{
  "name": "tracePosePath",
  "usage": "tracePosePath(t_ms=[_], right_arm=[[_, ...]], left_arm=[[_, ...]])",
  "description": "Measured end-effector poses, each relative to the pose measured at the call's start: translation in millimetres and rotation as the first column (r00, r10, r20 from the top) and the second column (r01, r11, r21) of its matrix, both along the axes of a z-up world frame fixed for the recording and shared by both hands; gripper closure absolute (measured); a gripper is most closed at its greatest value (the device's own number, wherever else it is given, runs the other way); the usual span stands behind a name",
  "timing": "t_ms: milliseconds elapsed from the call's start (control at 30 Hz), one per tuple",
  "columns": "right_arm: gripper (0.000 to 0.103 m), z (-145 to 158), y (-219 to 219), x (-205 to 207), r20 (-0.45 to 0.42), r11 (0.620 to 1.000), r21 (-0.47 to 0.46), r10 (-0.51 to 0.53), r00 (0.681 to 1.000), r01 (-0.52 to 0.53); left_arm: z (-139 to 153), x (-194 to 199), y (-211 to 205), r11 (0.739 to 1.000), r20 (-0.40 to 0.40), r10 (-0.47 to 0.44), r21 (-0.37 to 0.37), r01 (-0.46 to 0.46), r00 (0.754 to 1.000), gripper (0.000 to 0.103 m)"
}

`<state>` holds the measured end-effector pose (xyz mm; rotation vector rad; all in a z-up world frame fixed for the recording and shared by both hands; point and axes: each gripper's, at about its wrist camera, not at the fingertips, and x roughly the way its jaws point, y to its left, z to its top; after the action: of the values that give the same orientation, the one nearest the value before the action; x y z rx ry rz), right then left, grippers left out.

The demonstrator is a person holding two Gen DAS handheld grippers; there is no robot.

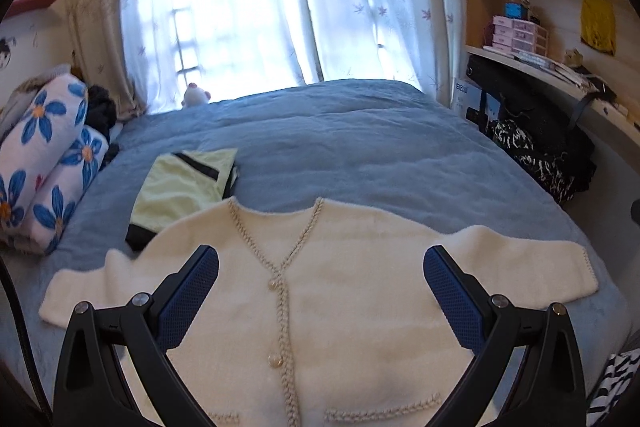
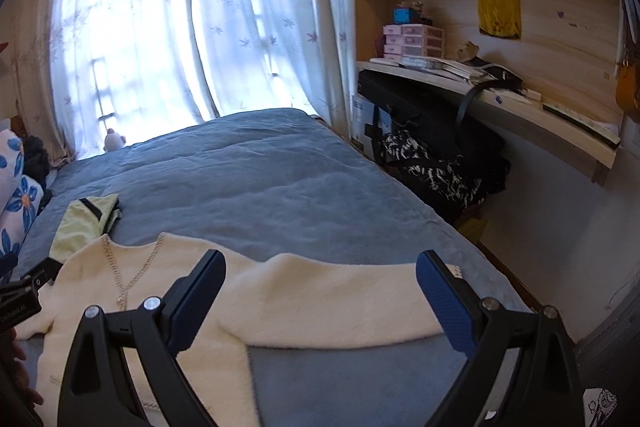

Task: Fold large clothes
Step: 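Grasp the cardigan sleeve cuff with the right gripper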

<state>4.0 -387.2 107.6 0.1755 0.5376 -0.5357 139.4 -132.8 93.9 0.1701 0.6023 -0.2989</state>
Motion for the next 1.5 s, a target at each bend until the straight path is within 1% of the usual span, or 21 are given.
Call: tracePosePath(t_ms=[133, 200, 267, 400, 467, 500, 633, 767, 833, 900, 933, 1033, 1067, 1133, 1167, 1200, 1233, 1267, 1333, 1400, 1500], right_arm=[[0.006, -9.1, -31.0, 3.7, -0.005, 0.999, 0.015, -0.033, 0.999, 0.033], [0.006, -18.8, -44.9, 11.9, -0.052, 0.998, -0.009, -0.061, 0.997, 0.06], [0.006, -34.0, -61.4, 20.5, -0.104, 0.998, -0.001, -0.068, 0.992, 0.069], [0.006, -71.5, -99.2, 31.9, -0.187, 0.989, 0.087, -0.105, 0.977, 0.123], [0.006, -91.2, -115.3, 35.1, -0.231, 0.978, 0.139, -0.122, 0.965, 0.156], [0.006, -101.5, -123.9, 35.9, -0.254, 0.97, 0.17, -0.128, 0.959, 0.174], [0.006, -146.9, -156.0, 33.1, -0.346, 0.907, 0.327, -0.147, 0.927, 0.266], [0.006, -184.5, -184.4, 16.4, -0.385, 0.794, 0.483, -0.185, 0.904, 0.368], [0.007, -195.0, -191.4, 9.8, -0.395, 0.749, 0.524, -0.207, 0.895, 0.405], [0.007, -206.5, -196.7, 4.3, -0.397, 0.704, 0.571, -0.214, 0.892, 0.423], [0.007, -211.8, -198.9, 3.4, -0.399, 0.692, 0.582, -0.214, 0.892, 0.427], [0.01, -223.3, -203.0, 6.9, -0.398, 0.682, 0.589, -0.223, 0.89, 0.435], [0.011, -228.0, -204.5, 9.7, -0.39, 0.673, 0.602, -0.221, 0.894, 0.429], [0.019, -236.4, -208.6, 16.6, -0.375, 0.659, 0.618, -0.231, 0.898, 0.428], [0.02, -238.9, -210.4, 20.1, -0.378, 0.66, 0.612, -0.242, 0.894, 0.437], [0.025, -241.3, -211.6, 24.1, -0.379, 0.665, 0.6, -0.254, 0.89, 0.445], [0.039, -241.8, -212.1, 27.2, -0.383, 0.675, 0.582, -0.264, 0.885, 0.453], [0.048, -240.3, -210.8, 32.3, -0.391, 0.697, 0.545, -0.281, 0.877, 0.466], [0.084, -233.3, -208.3, 41.8, -0.359, 0.727, 0.522, -0.287, 0.888, 0.446], [0.086, -213.4, -196.1, 48.7, -0.281, 0.766, 0.503, -0.292, 0.914, 0.4], [0.087, -168.8, -157.5, 60.5, -0.117, 0.864, 0.437, -0.222, 0.968, 0.251]], left_arm=[[-13.5, 18.5, -35.6, 1.0, -0.005, -0.007, 0.029, 0.007, 1.0, 0.002], [-22.6, 29.4, -51.3, 1.0, -0.015, 0.002, 0.016, -0.001, 1.0, 0.002], [-33.3, 40.0, -65.0, 1.0, -0.041, 0.005, 0.011, -0.005, 0.999, 0.002], [-65.8, 60.8, -95.0, 1.0, -0.153, -0.007, 0.026, 0.012, 0.988, 0.002], [-82.7, 68.0, -105.3, 0.999, -0.191, -0.012, 0.027, 0.018, 0.982, 0.012], [-93.5, 72.6, -112.4, 0.999, -0.216, -0.016, 0.028, 0.023, 0.976, 0.014], [-128.7, 84.6, -128.9, 0.999, -0.26, -0.002, 0.044, 0.014, 0.966, 0.016], [-159.2, 91.9, -138.1, 0.999, -0.323, -0.003, 0.038, 0.016, 0.946, 0.016], [-172.6, 95.8, -139.5, 1.0, -0.37, -0.009, 0.015, 0.016, 0.929, 0.018], [-185.6, 97.9, -143.0, 1.0, -0.409, -0.008, 0.021, 0.018, 0.913, 0.034], [-190.2, 98.3, -142.7, 1.0, -0.422, -0.002, 0.026, 0.015, 0.907, 0.044], [-203.0, 99.6, -142.8, 1.0, -0.476, -0.008, 0.009, 0.015, 0.879, 0.045], [-205.0, 98.8, -141.8, 1.0, -0.479, -0.006, 0.005, 0.01, 0.878, 0.045], [-204.9, 95.1, -140.1, 1.0, -0.478, -0.023, -0.008, 0.022, 0.878, 0.045], [-204.6, 93.1, -139.7, 0.999, -0.477, -0.037, -0.013, 0.035, 0.878, 0.045], [-203.1, 91.0, -138.7, 0.999, -0.474, -0.05, -0.015, 0.049, 0.879, 0.045], [-200.9, 89.7, -136.6, 0.998, -0.467, -0.059, -0.014, 0.059, 0.882, 0.045], [-198.5, 87.7, -134.0, 0.998, -0.457, -0.064, -0.011, 0.067, 0.887, 0.045], [-191.1, 84.6, -124.2, 0.997, -0.429, -0.069, -0.003, 0.075, 0.9, 0.045], [-184.1, 85.0, -112.3, 0.997, -0.418, -0.069, 0.013, 0.082, 0.906, 0.045], [-176.4, 87.2, -89.5, 0.996, -0.407, -0.066, 0.022, 0.082, 0.911, 0.045]])
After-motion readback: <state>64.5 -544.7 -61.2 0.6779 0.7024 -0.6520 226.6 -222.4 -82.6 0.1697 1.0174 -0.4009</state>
